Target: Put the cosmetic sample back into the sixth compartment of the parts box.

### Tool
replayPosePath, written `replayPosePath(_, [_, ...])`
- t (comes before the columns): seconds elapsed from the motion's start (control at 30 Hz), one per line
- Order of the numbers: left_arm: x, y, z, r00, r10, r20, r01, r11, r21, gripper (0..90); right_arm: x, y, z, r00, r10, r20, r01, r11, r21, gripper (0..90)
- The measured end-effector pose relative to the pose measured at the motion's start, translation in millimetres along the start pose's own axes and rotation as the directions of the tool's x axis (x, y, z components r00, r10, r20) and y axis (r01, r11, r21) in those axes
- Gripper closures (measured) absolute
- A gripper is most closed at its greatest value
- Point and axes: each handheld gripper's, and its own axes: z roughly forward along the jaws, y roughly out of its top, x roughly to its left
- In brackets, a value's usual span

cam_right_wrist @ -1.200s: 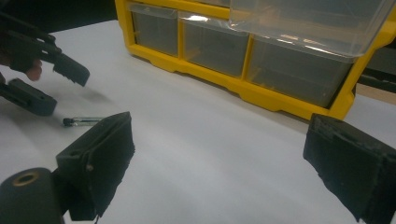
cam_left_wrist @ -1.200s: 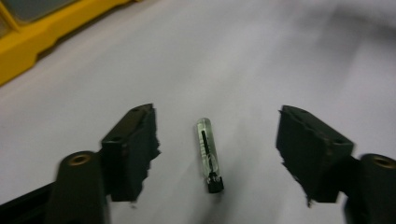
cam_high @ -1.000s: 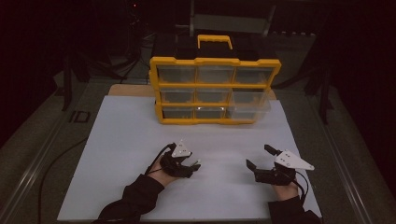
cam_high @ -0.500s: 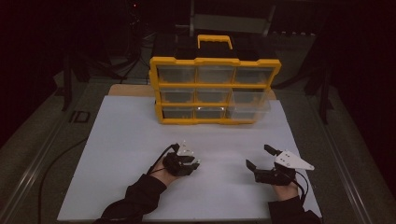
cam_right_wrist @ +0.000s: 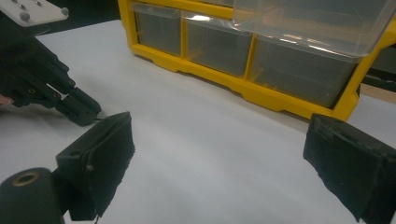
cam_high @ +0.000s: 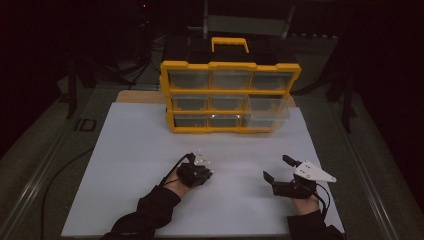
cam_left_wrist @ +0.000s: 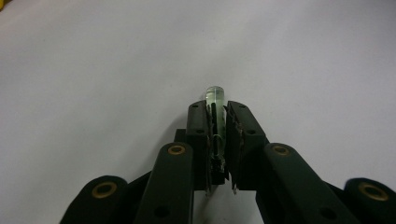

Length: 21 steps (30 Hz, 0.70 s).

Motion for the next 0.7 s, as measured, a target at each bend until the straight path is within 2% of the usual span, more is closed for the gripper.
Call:
replayPosePath(0.17, [1.3,1.6,0.0,0.9999,0.012,0.007,-0.012,0.9999,0.012,80.8,0.1,-0.2,0.4,1.0,0.0,-0.002,0.0,1.0,0.002,8.7])
replayPosePath(0.37, [1.4,5.2,-1.5,0.9988,0.049,-0.008,-0.048,0.9984,0.028,81.2,0.0,0.0,0.4,1.0,0.001,-0.002,-0.001,1.0,0.002,8.7])
replayPosePath(0.7, [4.1,17.6,-21.3,0.995,0.1,0.008,-0.1,0.9943,0.038,81.2,-0.4,-0.1,0.2,1.0,0.004,-0.002,-0.004,1.0,-0.002,8.7])
